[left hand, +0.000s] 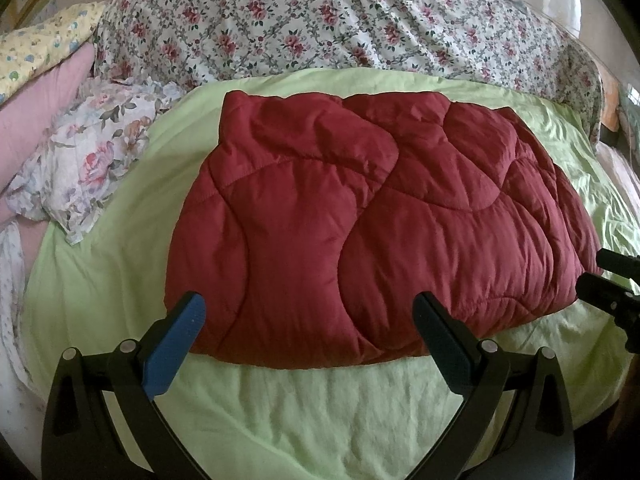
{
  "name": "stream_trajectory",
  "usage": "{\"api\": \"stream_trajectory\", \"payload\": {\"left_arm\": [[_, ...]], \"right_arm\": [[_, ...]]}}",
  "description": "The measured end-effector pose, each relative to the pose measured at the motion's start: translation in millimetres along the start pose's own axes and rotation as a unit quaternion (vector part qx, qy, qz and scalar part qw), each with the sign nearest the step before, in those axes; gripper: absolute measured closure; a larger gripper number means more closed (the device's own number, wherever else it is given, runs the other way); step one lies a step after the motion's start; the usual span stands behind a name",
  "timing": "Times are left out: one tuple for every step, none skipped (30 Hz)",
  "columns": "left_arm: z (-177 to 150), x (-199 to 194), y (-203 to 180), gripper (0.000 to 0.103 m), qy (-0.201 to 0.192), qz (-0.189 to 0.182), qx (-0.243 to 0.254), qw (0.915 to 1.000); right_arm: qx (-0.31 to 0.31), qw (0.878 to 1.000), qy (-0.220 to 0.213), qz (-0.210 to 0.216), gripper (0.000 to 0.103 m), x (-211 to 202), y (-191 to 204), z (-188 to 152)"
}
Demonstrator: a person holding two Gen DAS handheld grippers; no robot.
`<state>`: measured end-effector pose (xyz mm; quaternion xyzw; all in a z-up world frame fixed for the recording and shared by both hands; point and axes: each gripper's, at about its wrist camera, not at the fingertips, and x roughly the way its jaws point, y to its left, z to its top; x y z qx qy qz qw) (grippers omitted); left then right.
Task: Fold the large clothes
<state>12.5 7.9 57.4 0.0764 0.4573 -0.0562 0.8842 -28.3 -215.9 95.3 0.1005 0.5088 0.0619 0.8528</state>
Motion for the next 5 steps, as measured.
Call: {"api": "stream_trajectory", "payload": {"left_arm": [[0.2,1.2,0.6,0.000,0.001,-0.001,-0.001,1.0000],[-0.6,2.0,0.4,0.000,0.002,-0.001,-0.003,1.0000],[-0.5,3.1,0.7,0.000,0.004,-0.002,-0.004,1.0000],[0.8,4.5,0.8,0.000,0.006,-0.005,-0.006,0.9999],[0.4,5.0,0.7,0.000,0.006,-0.008,-0.008,0.9999]], "right_arm": [[0.001,1.000,-0.001,0.000,0.005,0.2,-0.3,0.2],[0.001,1.000,-0.001,-0.001,0.005,0.6,-0.7,0.6],[0.002,1.000,-0.001,-0.002,0.005,0.9,-1.0,0.5],[0.004,1.000,-0.001,-0.002,0.005,1.4,-1.3,0.6],[0.006,1.000,-0.002,0.000,0.005,1.8,-2.1,1.1]]}}
